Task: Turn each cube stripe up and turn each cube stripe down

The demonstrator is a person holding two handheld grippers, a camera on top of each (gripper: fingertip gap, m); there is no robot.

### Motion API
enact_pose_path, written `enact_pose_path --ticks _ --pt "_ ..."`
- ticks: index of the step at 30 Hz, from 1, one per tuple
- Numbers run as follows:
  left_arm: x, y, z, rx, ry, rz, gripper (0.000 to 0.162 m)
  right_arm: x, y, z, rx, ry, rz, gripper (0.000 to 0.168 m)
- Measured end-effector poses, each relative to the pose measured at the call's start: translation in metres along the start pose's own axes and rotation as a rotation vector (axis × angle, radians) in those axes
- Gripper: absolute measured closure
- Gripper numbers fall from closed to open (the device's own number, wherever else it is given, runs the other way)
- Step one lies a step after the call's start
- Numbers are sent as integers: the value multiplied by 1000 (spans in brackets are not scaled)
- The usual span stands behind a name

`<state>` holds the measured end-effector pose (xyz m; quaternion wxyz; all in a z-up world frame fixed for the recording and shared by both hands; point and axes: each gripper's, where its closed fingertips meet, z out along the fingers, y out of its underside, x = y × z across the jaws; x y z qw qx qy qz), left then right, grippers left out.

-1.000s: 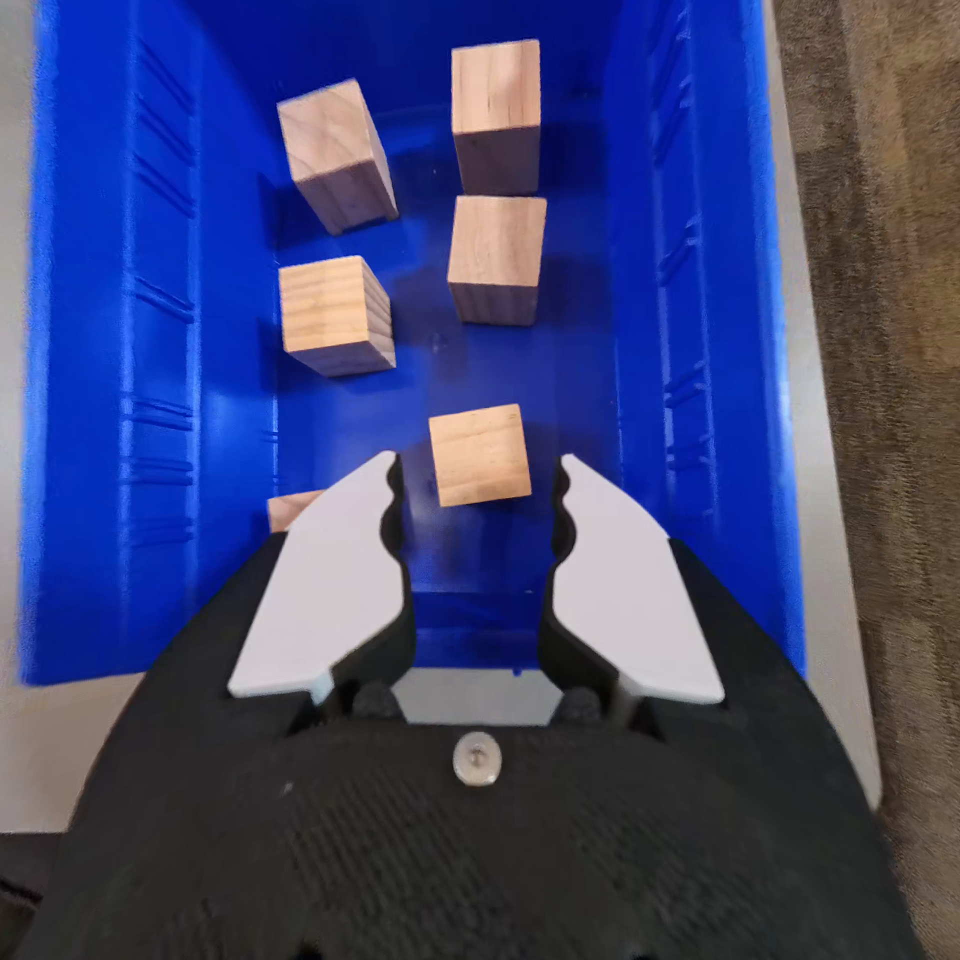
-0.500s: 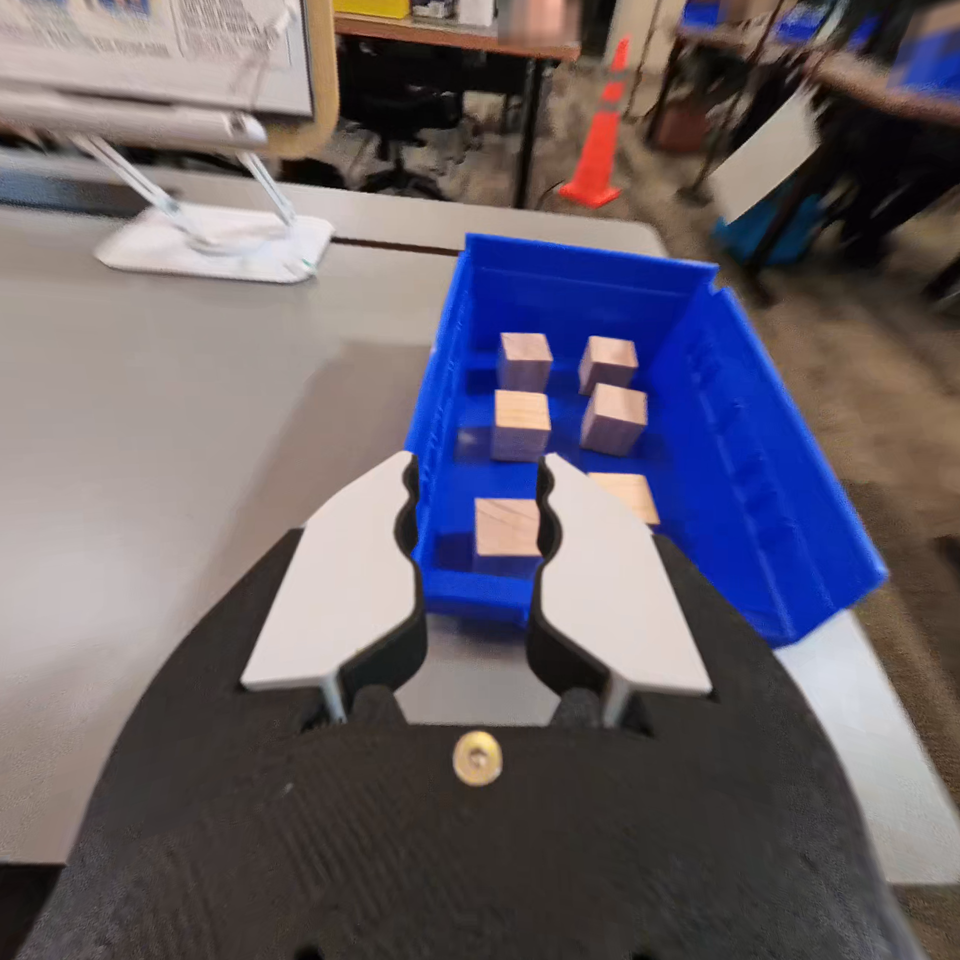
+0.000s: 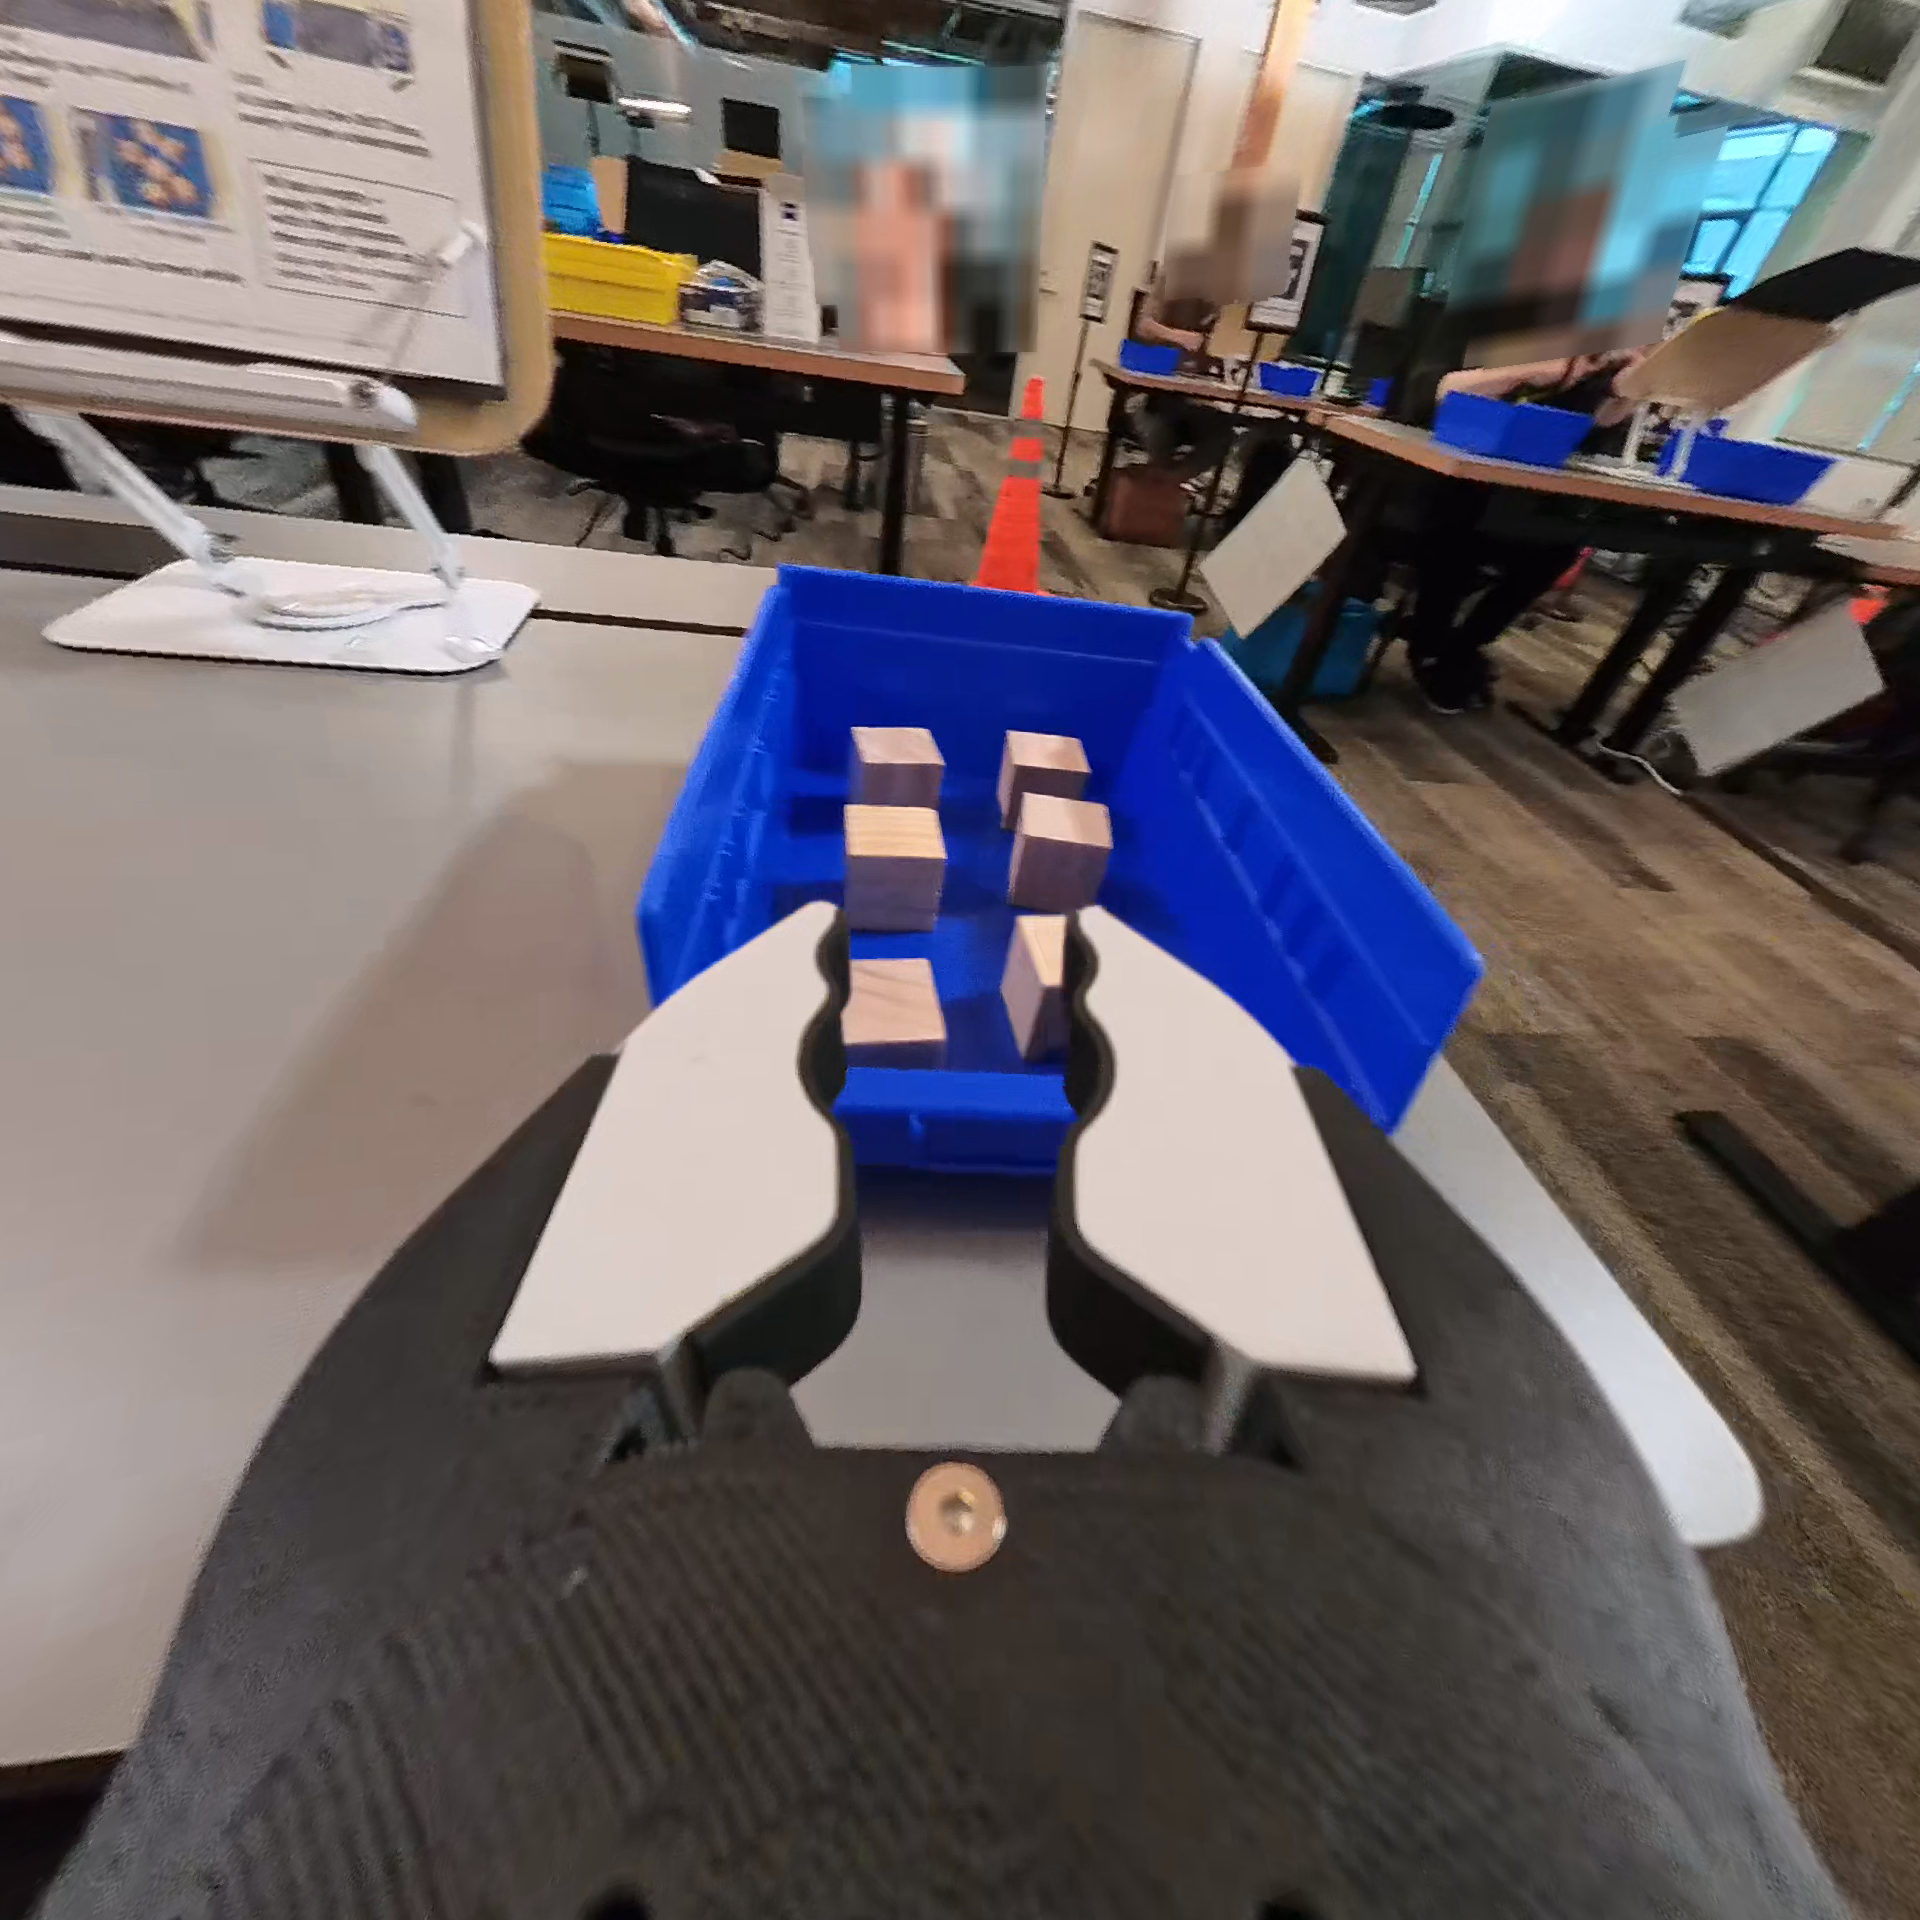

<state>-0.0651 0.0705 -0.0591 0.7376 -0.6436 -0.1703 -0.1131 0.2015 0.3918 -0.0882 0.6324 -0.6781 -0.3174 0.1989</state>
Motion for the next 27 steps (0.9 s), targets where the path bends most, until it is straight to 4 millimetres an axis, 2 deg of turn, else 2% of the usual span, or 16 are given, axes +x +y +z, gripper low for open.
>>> enact_pose_path --ticks 1,2,4,8,11,14,16,17,19,20,23,25,27 --pt "-10 6 1 -27 -54 55 162 7 2 0 -8 16 30 127" --pt "-22 12 2 -59 -112 78 162 13 1 -1 -3 19 82 135" --pt "-45 19 4 -94 -227 49 162 22 -12 0 77 -16 197 142" --pt "-73 11 9 -83 -318 102 162 42 -36 7 206 -23 238 168" --pt "-94 -6 18 -60 -355 177 161 40 -59 14 334 -80 155 149" --pt "-123 -15 20 -52 -429 215 161 39 -75 26 438 -52 77 145" --pt "-137 -14 19 -65 -458 216 156 42 -68 41 406 3 38 122" --pt "-142 -12 17 -74 -468 195 154 42 -59 48 348 23 4 112" --pt "-147 -8 15 -66 -454 85 149 39 -35 56 205 32 -77 103" --pt "-145 -6 16 -64 -424 27 145 43 -29 56 170 63 -103 109" --pt "-149 1 17 -78 -407 -66 141 63 -35 47 237 161 -49 122" --pt "-151 7 19 -109 -408 -104 141 74 -28 48 216 160 48 121" --pt "-148 8 23 -123 -378 -126 140 90 -13 48 151 190 130 114"
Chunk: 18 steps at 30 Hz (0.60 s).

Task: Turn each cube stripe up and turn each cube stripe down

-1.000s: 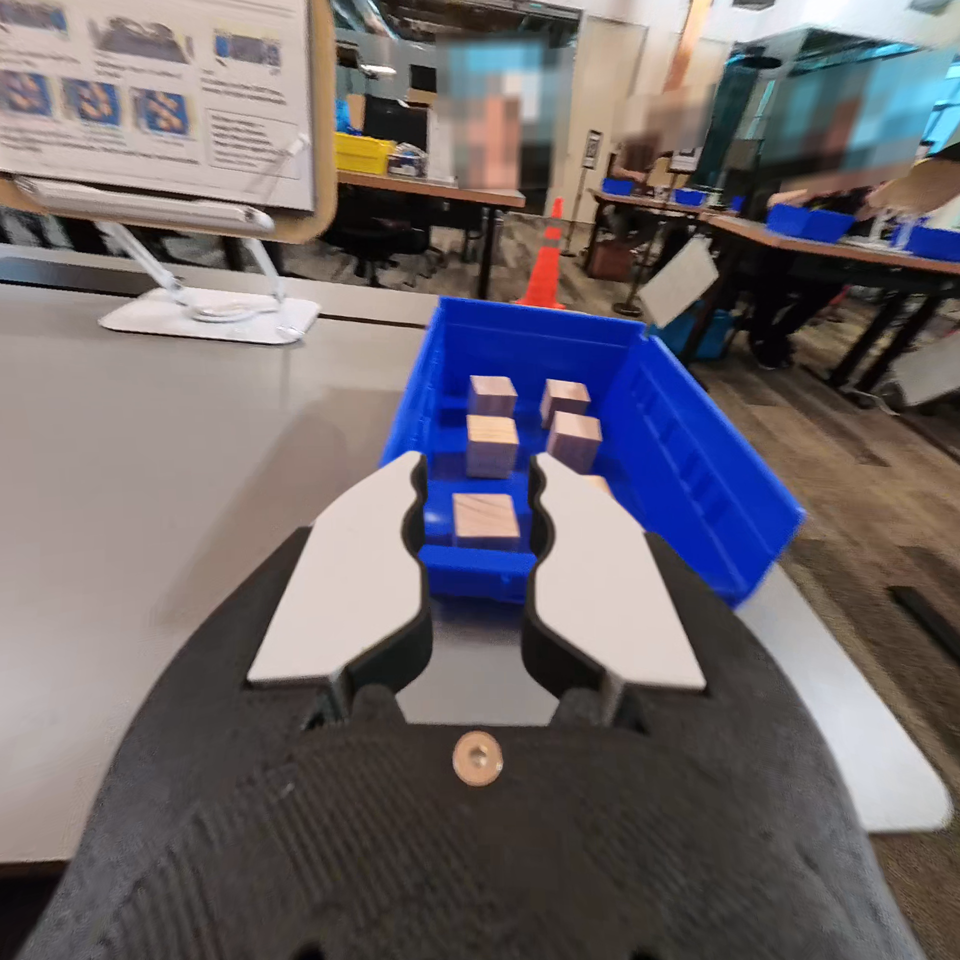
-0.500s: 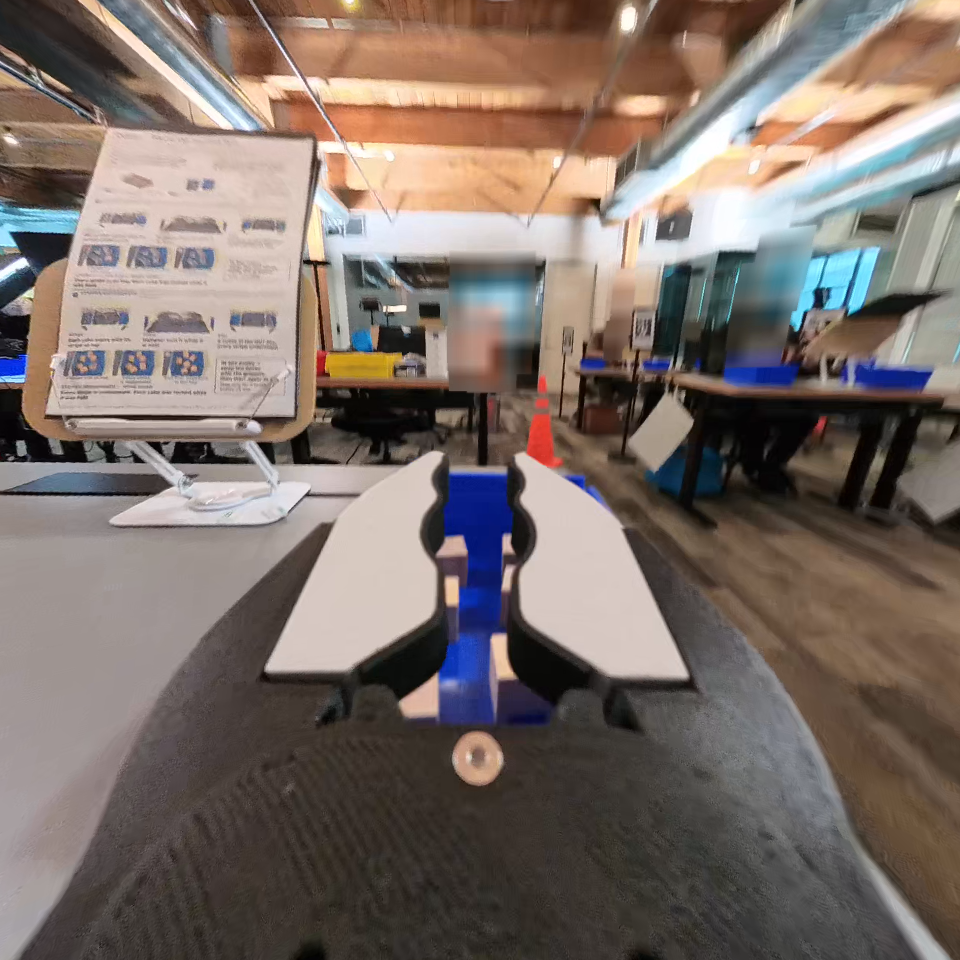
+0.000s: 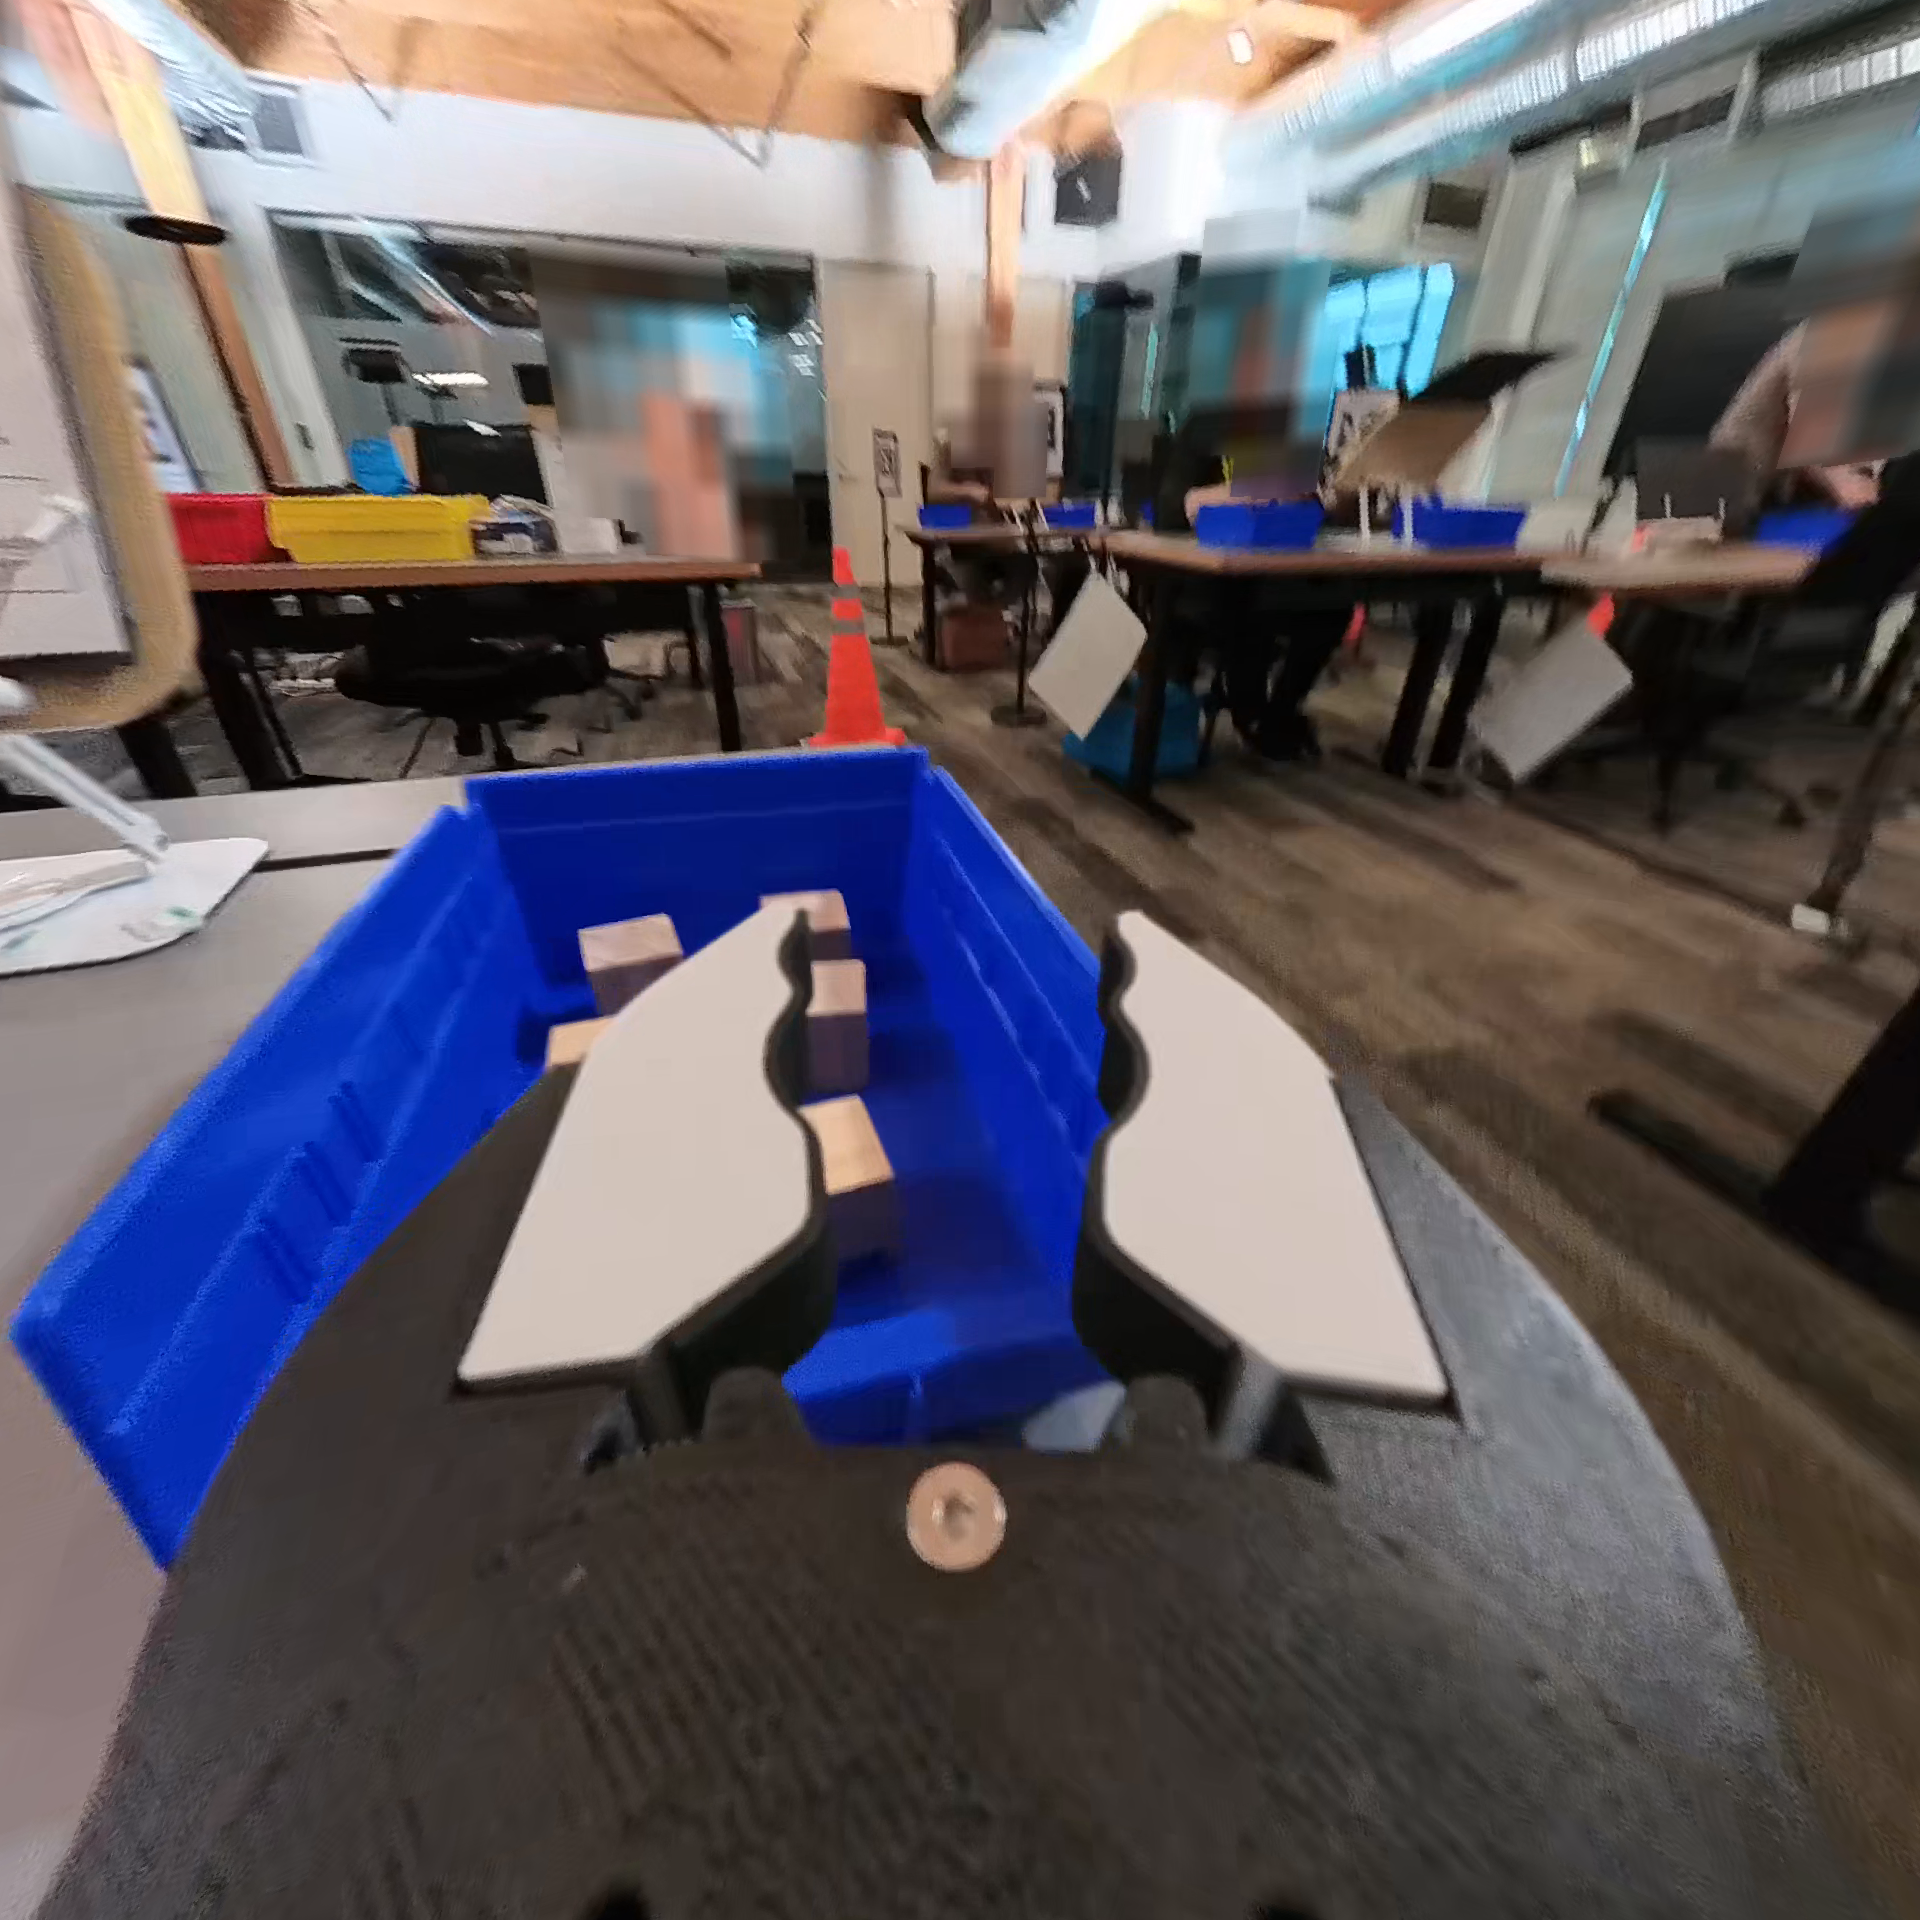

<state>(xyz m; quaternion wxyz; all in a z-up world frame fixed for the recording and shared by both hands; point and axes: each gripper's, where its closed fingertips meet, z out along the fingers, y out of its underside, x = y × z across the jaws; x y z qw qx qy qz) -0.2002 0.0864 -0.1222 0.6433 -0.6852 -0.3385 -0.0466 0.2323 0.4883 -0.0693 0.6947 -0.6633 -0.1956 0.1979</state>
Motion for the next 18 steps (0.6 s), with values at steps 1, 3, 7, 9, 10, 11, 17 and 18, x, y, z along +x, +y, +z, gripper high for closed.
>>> enact_pose_path --ticks 1,3,7,9,10,11,17,18 --pt "0 -1 1 4 3 2 140 10 6 0 -37 28 30 110" --pt "-4 -5 6 20 -17 34 139 27 17 -1 -93 71 93 102" --pt "-27 -7 28 -4 -150 132 139 53 32 -2 -154 126 166 89" --pt "-30 -1 40 -39 -167 118 136 70 32 -6 -132 187 179 91" --pt "-22 1 43 -46 -133 94 134 76 32 -7 -122 202 194 92" --pt "-11 2 44 -52 -86 79 133 78 34 -8 -123 191 214 95" --pt "-5 1 35 -80 -74 236 134 65 21 -7 -97 -62 553 102" --pt "-11 1 35 -88 -95 237 134 65 21 -7 -101 -77 566 102"
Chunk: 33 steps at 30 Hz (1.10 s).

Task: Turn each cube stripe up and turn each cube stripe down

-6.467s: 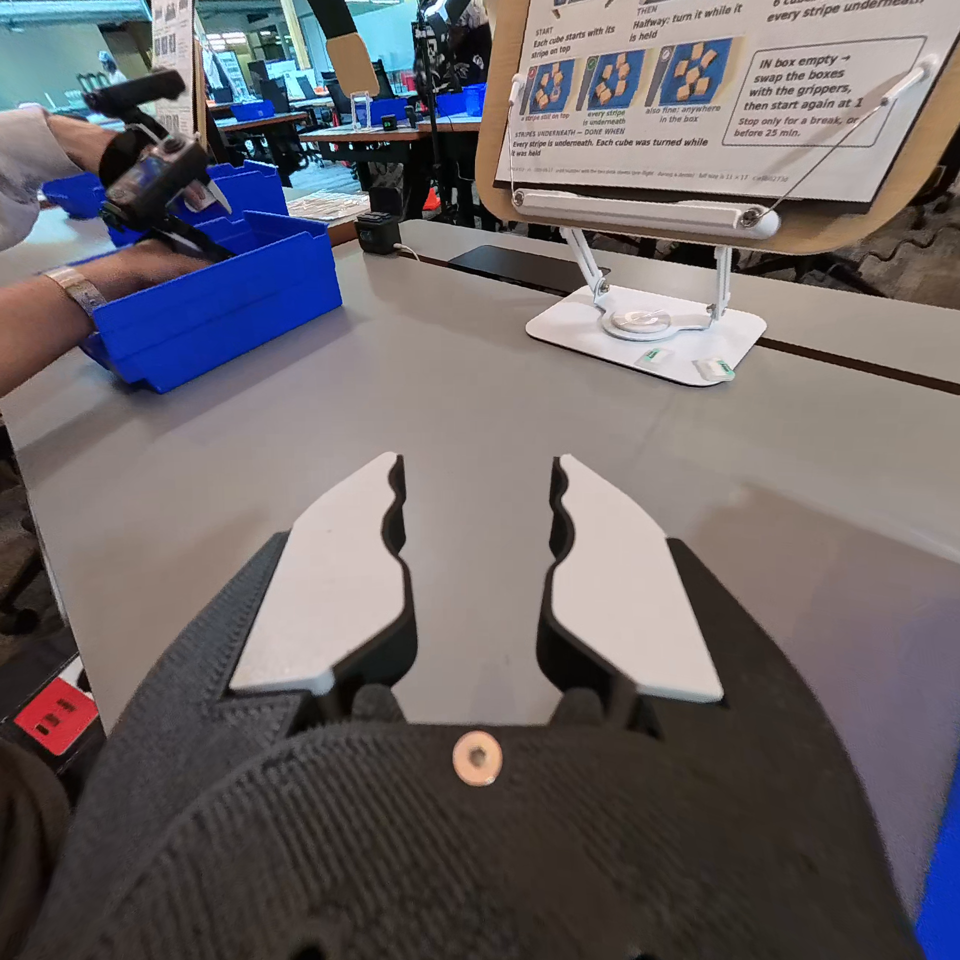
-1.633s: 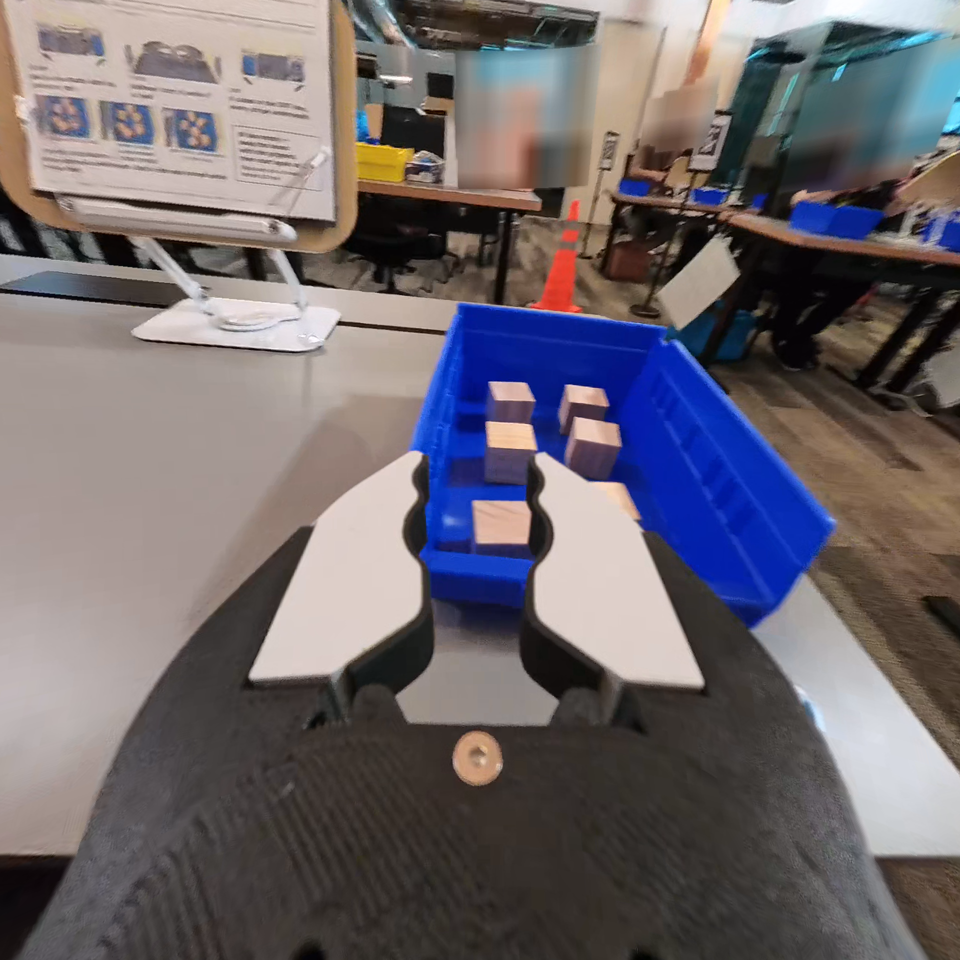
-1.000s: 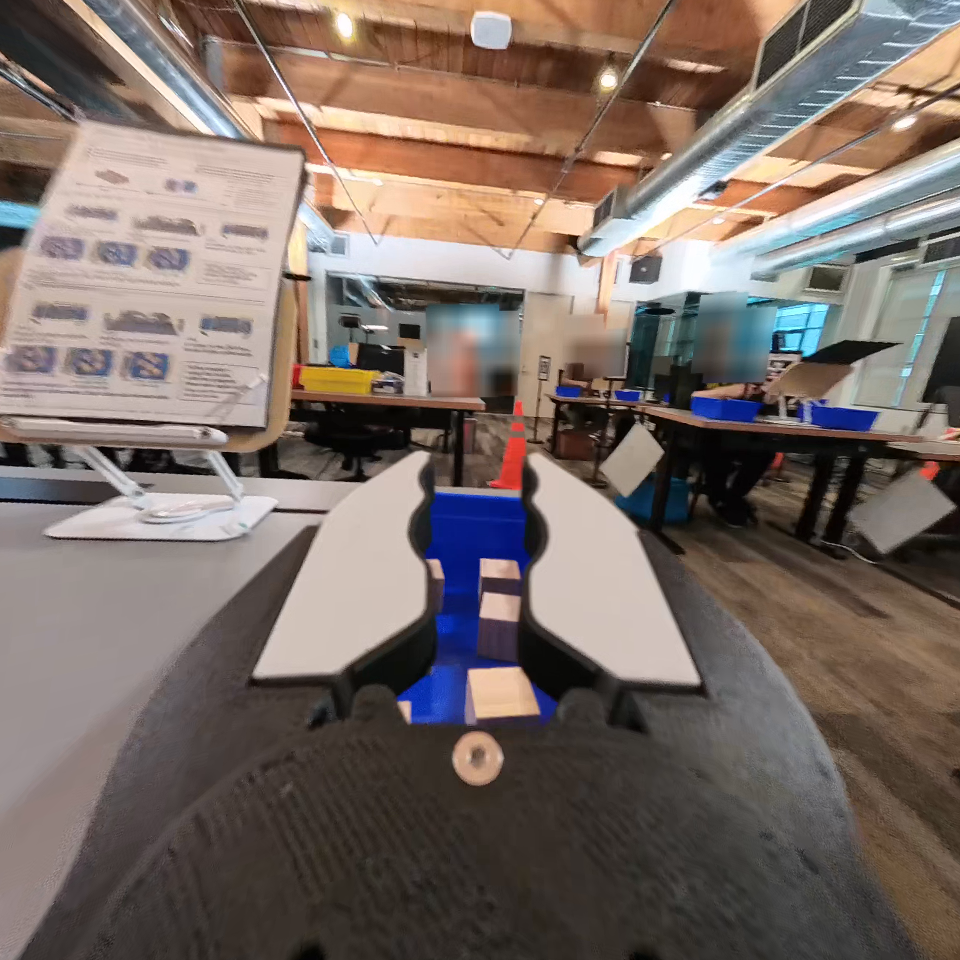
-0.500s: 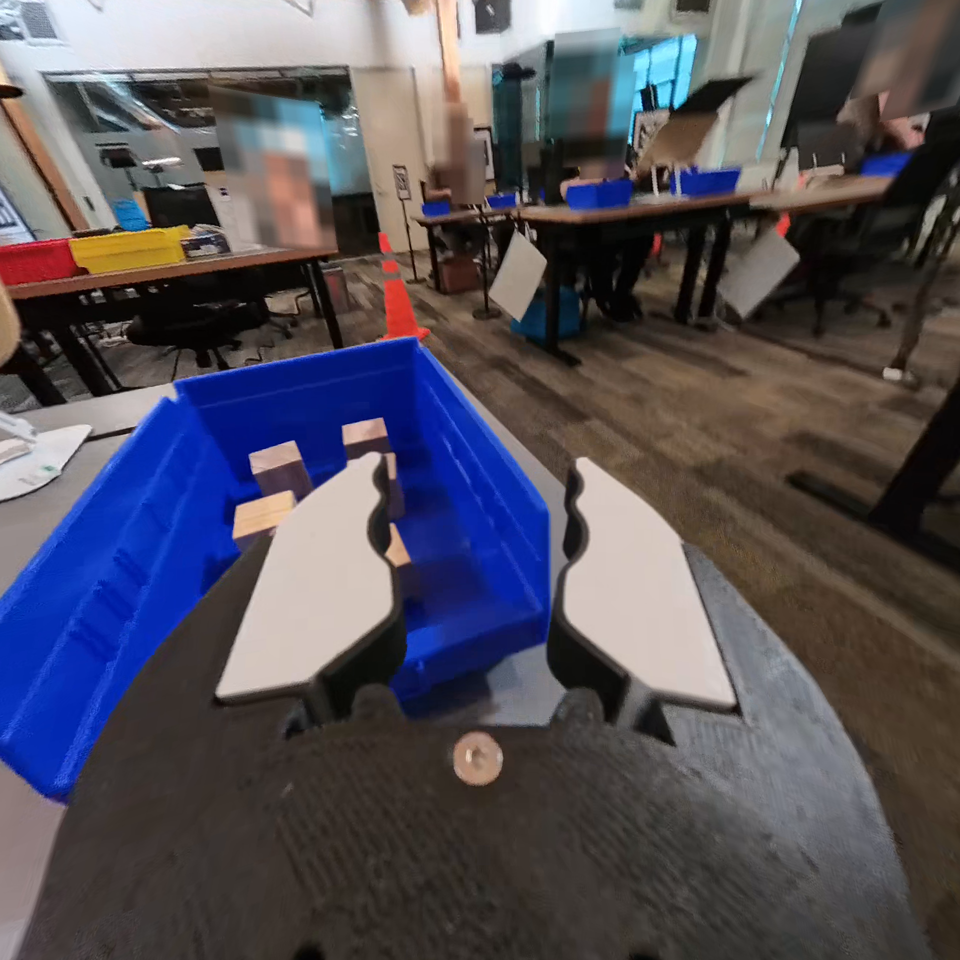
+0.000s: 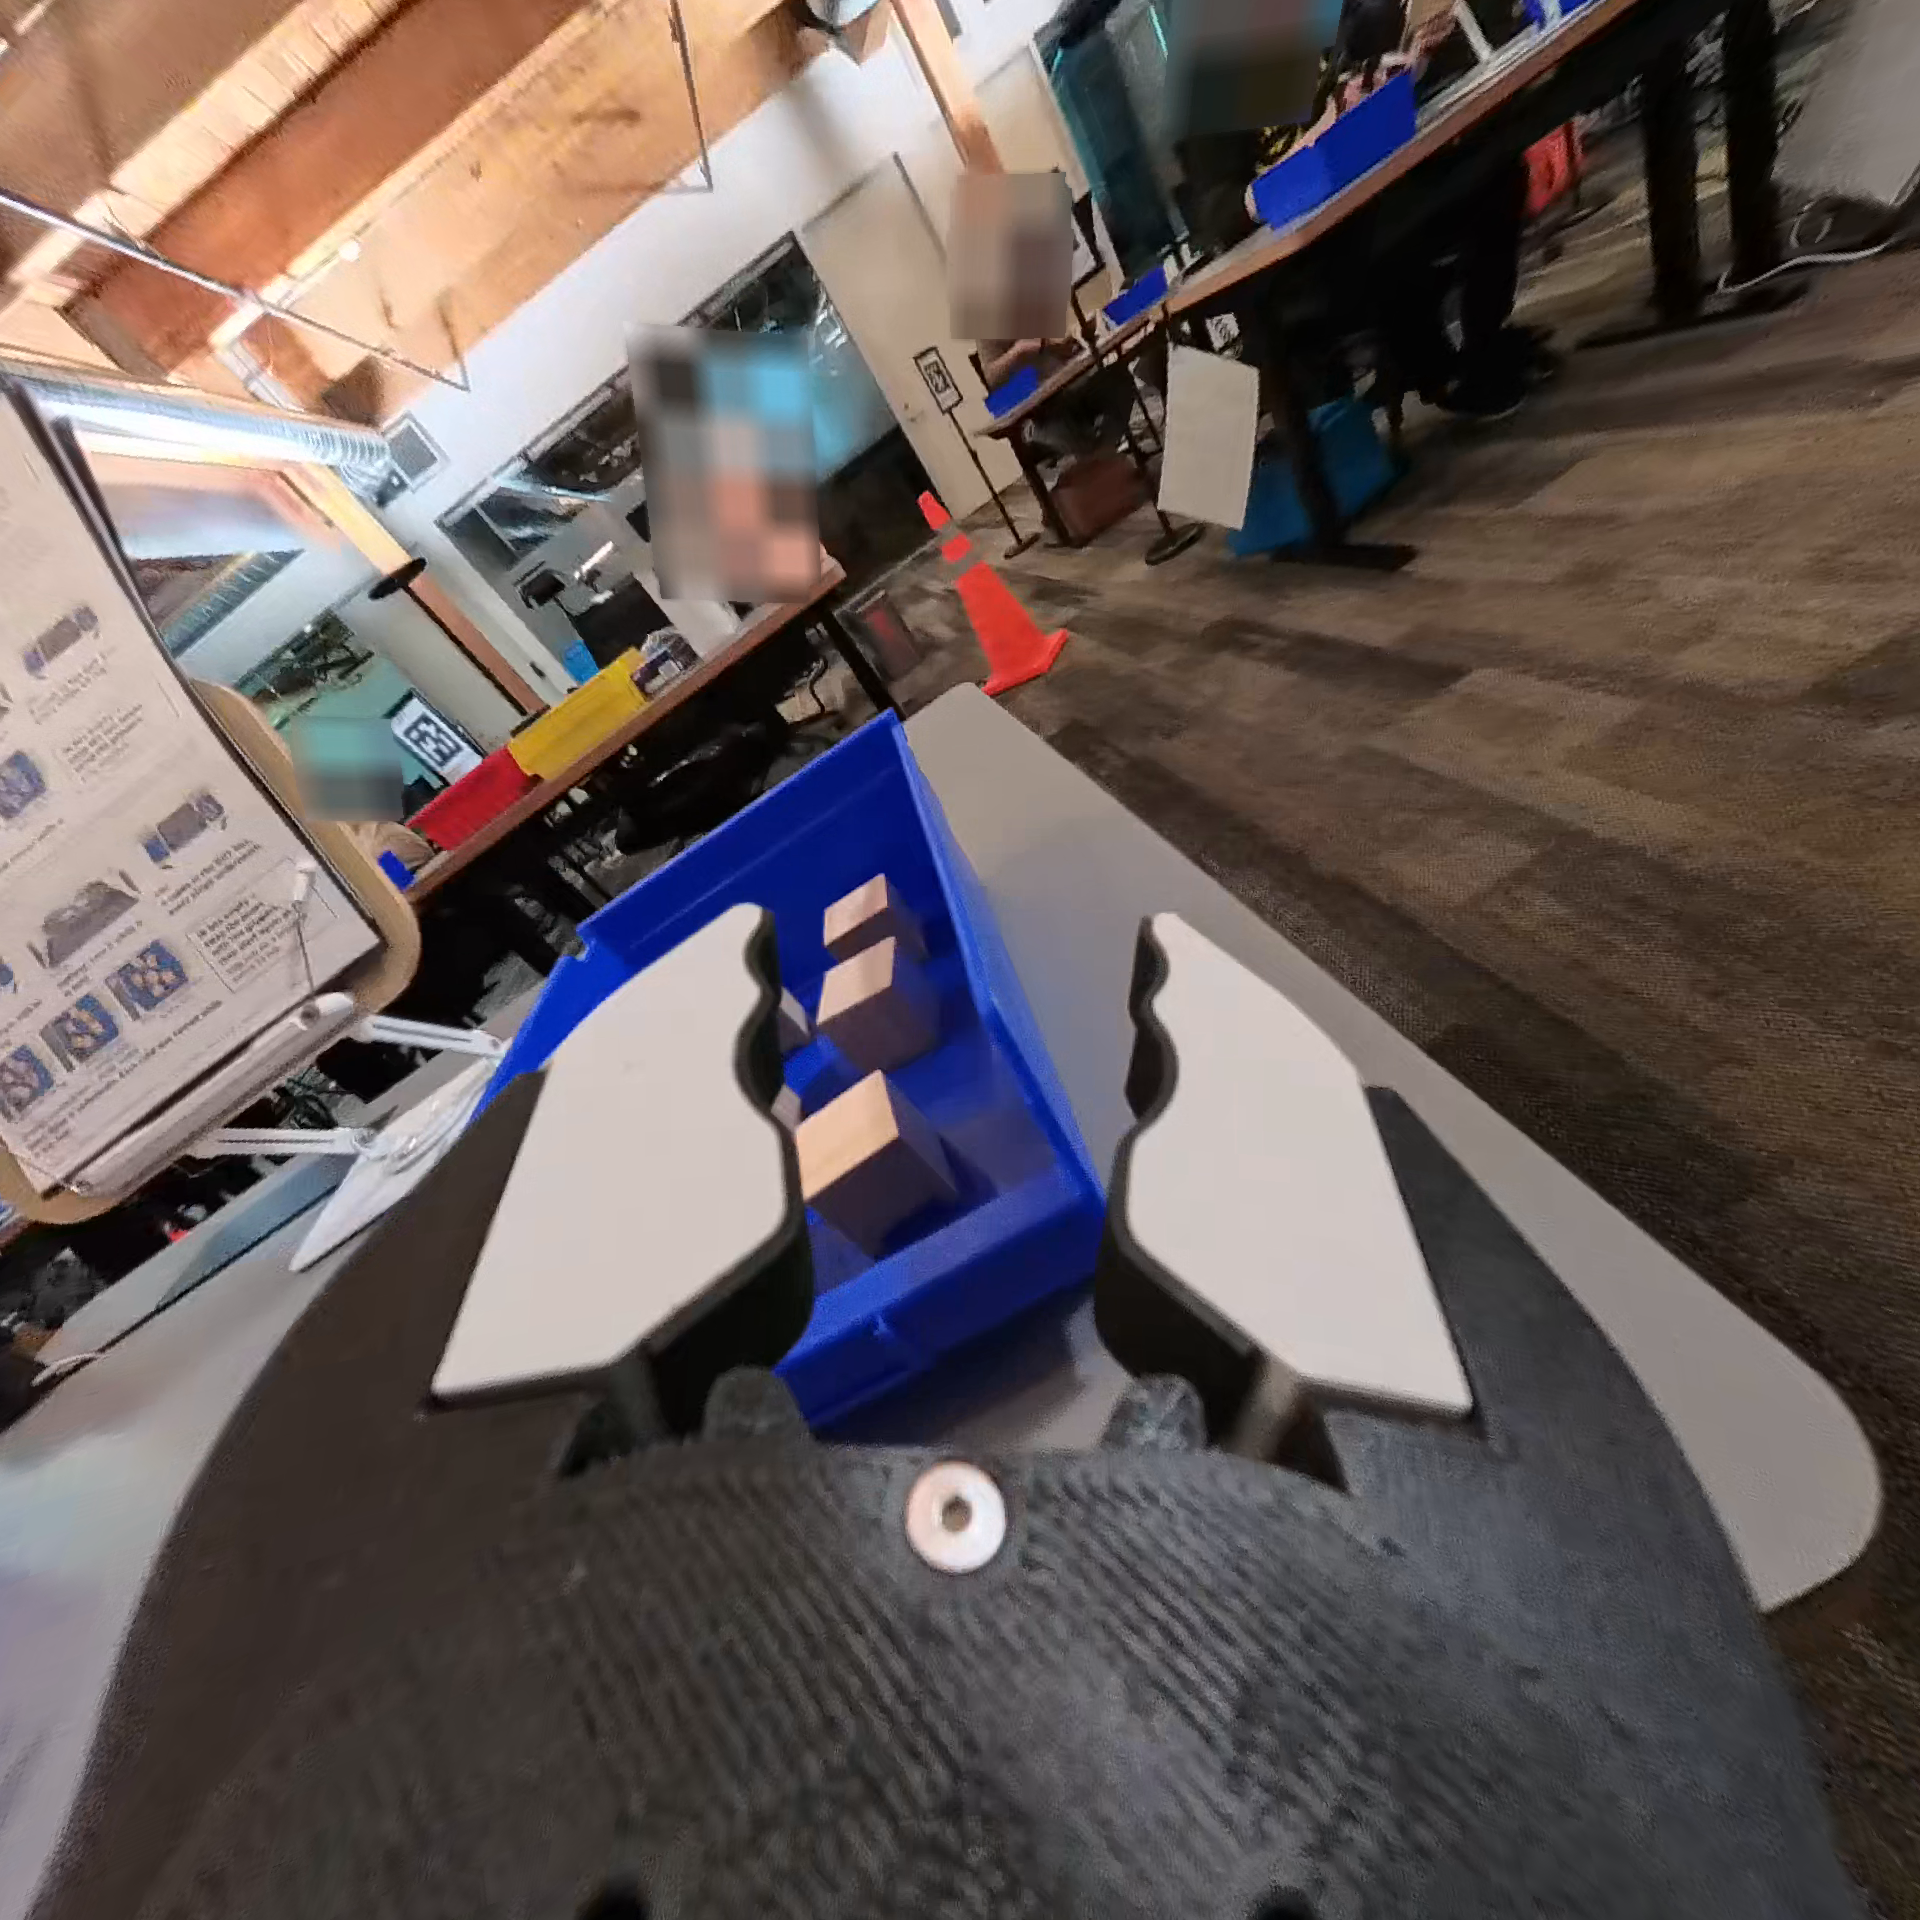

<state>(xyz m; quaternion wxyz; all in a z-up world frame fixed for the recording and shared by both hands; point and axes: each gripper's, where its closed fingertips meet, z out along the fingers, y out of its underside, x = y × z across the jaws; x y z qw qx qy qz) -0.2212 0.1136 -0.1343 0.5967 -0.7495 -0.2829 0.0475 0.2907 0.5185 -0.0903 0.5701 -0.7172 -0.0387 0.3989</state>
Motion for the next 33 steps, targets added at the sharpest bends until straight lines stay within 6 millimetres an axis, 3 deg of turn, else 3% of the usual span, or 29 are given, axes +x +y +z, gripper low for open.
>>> enact_pose_path --ticks 6,13,19,22,25,29,33 --pt "-9 -3 -2 34 146 -379 130 7 15 9 -120 -30 -25 103" --pt "-17 3 -26 33 285 -652 128 5 47 44 -309 -17 -200 100" --pt "-24 1 -37 59 290 -680 129 12 72 64 -435 15 -344 115" --pt "-15 5 -32 20 330 -687 129 12 71 70 -424 -6 -319 125" --pt "-2 9 -28 -25 375 -668 128 17 68 74 -418 -5 -328 123" --pt "7 15 -24 -71 376 -594 128 15 55 84 -366 8 -485 121" --pt "10 19 -21 -105 369 -563 128 16 63 96 -403 30 -668 121"
